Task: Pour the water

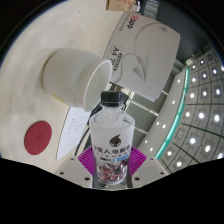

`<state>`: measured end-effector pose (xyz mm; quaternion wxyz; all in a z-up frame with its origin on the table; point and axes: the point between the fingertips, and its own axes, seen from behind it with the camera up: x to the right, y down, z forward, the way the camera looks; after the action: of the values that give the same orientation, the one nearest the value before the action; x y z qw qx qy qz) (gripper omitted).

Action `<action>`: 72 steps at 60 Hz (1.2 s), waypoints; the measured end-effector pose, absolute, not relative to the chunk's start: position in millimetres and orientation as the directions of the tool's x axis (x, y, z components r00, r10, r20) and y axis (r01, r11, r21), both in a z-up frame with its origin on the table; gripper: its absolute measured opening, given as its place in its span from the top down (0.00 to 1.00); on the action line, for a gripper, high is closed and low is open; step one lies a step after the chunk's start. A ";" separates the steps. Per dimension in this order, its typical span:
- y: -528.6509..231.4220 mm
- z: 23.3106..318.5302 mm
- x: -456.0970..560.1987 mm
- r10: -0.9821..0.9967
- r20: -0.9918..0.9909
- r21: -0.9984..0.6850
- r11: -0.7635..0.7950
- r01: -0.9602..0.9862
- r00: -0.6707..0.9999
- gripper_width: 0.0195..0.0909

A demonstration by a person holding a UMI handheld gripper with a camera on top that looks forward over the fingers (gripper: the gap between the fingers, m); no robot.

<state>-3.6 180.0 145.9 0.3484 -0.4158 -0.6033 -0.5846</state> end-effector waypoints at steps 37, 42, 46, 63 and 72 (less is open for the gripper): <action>138.7 141.8 2.3 0.222 0.361 -0.851 -0.320 0.417 0.906 0.72; 135.8 125.0 -1.5 0.233 0.209 -0.893 -0.350 0.283 0.950 0.72; 135.8 109.2 -0.2 0.238 0.143 -0.902 -0.368 0.226 0.961 0.72; 135.8 45.9 18.7 0.184 0.002 -0.903 -0.422 0.081 0.983 0.67; 130.3 46.8 21.2 0.166 -0.014 -0.919 -0.391 0.053 0.986 0.52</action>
<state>21.2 130.3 46.8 0.5477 -0.8325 -0.0656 0.0518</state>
